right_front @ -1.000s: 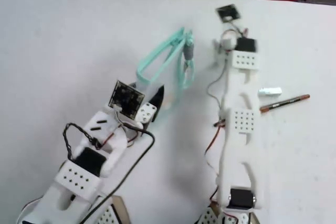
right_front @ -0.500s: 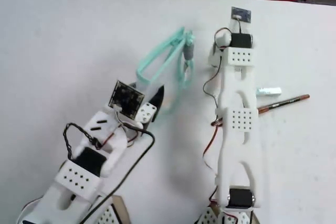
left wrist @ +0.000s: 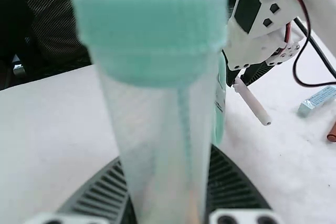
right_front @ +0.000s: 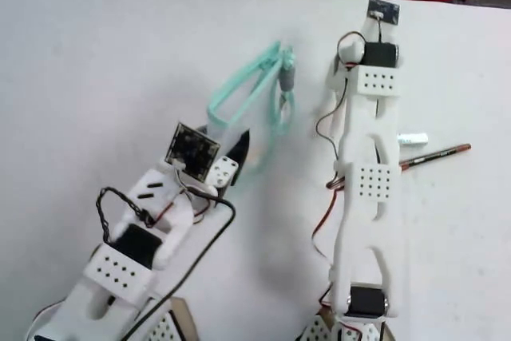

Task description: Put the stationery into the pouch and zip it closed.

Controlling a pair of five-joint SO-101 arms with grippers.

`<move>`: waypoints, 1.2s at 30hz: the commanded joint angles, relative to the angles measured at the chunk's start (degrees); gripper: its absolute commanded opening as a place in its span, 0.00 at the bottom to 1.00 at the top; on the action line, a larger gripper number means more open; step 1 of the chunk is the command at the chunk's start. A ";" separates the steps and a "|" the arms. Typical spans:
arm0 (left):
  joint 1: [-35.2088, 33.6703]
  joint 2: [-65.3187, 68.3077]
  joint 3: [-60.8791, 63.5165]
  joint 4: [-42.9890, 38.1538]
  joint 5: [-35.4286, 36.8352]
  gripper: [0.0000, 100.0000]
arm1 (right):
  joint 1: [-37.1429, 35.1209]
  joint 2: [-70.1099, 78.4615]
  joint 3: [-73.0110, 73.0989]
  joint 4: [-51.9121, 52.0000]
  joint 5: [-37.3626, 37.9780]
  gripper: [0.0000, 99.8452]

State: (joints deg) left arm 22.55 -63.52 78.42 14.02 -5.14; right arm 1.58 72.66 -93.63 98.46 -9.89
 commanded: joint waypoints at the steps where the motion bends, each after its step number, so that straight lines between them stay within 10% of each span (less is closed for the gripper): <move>1: 0.04 -0.31 -0.18 -2.55 -0.79 0.12 | -0.04 -4.88 1.67 0.84 3.08 0.02; 26: 0.04 -0.31 -0.18 -2.55 -0.79 0.12 | -1.45 -42.07 54.15 -8.66 3.34 0.02; 36: 0.04 -0.31 -0.18 -2.64 -0.79 0.12 | -1.71 -70.81 96.35 -37.23 3.25 0.02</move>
State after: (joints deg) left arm 22.55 -63.43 78.42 13.05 -5.14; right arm 0.35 15.87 -12.66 72.79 -6.81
